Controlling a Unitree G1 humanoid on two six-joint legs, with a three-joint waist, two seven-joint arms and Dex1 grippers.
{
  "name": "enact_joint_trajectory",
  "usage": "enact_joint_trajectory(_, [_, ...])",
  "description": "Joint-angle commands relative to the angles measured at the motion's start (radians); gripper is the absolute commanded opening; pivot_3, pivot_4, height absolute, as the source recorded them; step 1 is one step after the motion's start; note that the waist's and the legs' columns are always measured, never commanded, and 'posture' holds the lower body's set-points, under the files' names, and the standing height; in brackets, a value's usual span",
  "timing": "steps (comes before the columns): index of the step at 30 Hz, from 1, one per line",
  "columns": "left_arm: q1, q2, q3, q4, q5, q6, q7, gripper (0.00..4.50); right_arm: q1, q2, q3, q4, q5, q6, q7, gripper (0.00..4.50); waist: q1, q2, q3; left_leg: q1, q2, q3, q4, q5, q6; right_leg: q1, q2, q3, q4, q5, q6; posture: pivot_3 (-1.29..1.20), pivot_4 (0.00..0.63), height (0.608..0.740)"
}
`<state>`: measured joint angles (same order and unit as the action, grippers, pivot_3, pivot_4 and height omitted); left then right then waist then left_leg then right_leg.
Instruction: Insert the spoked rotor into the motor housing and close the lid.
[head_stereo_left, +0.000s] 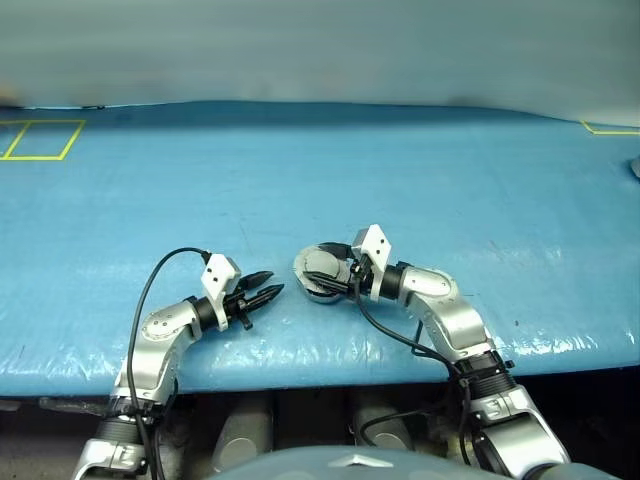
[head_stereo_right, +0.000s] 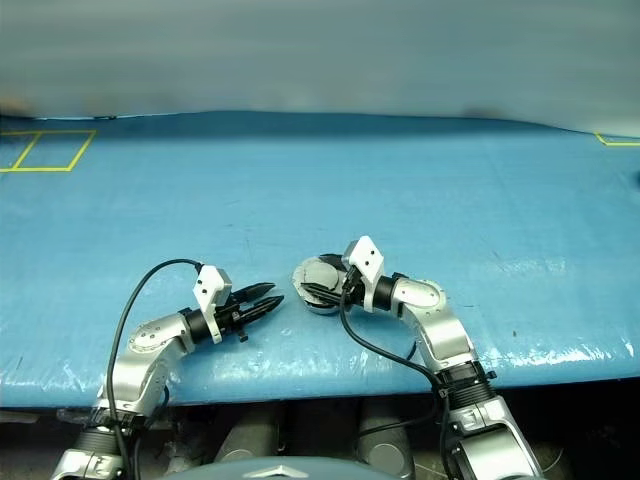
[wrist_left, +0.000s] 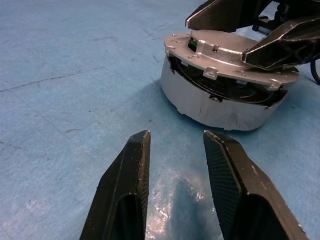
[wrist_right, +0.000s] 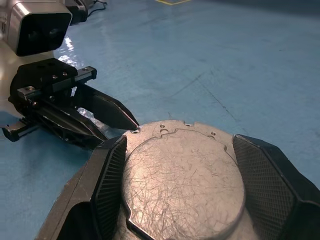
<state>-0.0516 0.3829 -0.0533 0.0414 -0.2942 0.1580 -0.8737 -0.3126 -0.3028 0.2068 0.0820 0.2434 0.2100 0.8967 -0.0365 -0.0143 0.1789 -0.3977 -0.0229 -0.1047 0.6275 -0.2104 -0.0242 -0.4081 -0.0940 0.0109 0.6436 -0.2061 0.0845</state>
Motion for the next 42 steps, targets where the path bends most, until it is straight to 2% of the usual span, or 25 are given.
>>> enact_joint_trajectory(1, [0.007, -0.005, -0.002, -0.004, -0.004, -0.021, 0.001, 1.78, -0.026, -0.027, 0.014, -0.026, -0.027, -0.041, 0.023, 3.03, 0.000, 0.000, 0.000, 0.000, 0.000, 0.000, 0.000, 0.000, 0.000, 0.000, 0.000, 0.000, 0.000, 0.000, 0.000, 0.00, 0.150, 0.740])
enact_joint_trajectory(15, [0.018, -0.004, 0.003, -0.012, -0.004, -0.018, 0.006, 1.78, -0.036, -0.028, 0.057, 0.120, -0.138, -0.173, -0.017, 3.03, -0.001, 0.000, 0.000, 0.001, 0.000, 0.000, 0.000, 0.000, 0.000, 0.001, 0.000, 0.000, 0.000, 0.000, 0.000, 0.00, 0.150, 0.740])
enact_joint_trajectory(23, [0.018, -0.004, 0.002, -0.014, -0.003, -0.018, 0.008, 1.78, -0.034, -0.033, 0.064, 0.169, -0.161, -0.161, -0.037, 3.03, -0.001, 0.000, 0.000, 0.003, 0.000, 0.000, 0.001, 0.002, 0.001, 0.003, 0.000, 0.000, 0.000, 0.001, -0.004, 0.00, 0.150, 0.740])
enact_joint_trajectory(28, [-0.034, -0.067, 0.049, -0.003, -0.070, 0.000, 0.047, 1.78, -0.029, -0.053, 0.070, 0.174, -0.172, -0.147, -0.036, 3.03, 0.002, 0.000, -0.001, 0.004, 0.000, 0.000, 0.002, 0.002, 0.002, 0.006, 0.000, 0.000, 0.000, 0.000, -0.004, 0.00, 0.150, 0.740])
enact_joint_trajectory(31, [-0.100, -0.109, 0.069, 0.033, -0.108, 0.014, 0.055, 1.16, -0.022, -0.055, 0.074, 0.159, -0.165, -0.143, -0.033, 3.03, 0.009, -0.002, -0.003, 0.005, 0.000, -0.001, 0.003, 0.003, 0.003, 0.008, 0.000, -0.001, -0.001, 0.001, -0.004, 0.00, 0.150, 0.740])
enact_joint_trajectory(34, [-0.172, -0.119, 0.035, 0.105, -0.089, 0.014, 0.020, 0.16, -0.021, -0.049, 0.076, 0.152, -0.166, -0.144, -0.044, 3.03, 0.009, 0.000, -0.005, 0.005, 0.000, -0.001, 0.003, 0.003, 0.003, 0.008, 0.000, -0.001, -0.001, 0.001, -0.004, 0.00, 0.150, 0.740])
enact_joint_trajectory(35, [-0.194, -0.118, 0.022, 0.134, -0.081, 0.016, 0.005, 0.04, -0.020, -0.047, 0.077, 0.150, -0.167, -0.145, -0.048, 3.03, 0.009, 0.001, -0.005, 0.005, 0.000, -0.001, 0.003, 0.003, 0.003, 0.008, 0.000, -0.001, -0.001, 0.001, -0.004, 0.00, 0.150, 0.740])
enact_joint_trajectory(42, [-0.261, -0.105, -0.034, 0.239, -0.047, 0.008, -0.070, 0.04, -0.003, -0.048, 0.073, 0.129, -0.168, -0.148, -0.066, 3.03, 0.006, 0.001, -0.005, 0.005, 0.000, -0.001, 0.002, 0.003, 0.003, 0.008, 0.000, -0.001, -0.002, 0.001, -0.003, 0.00, 0.150, 0.740])
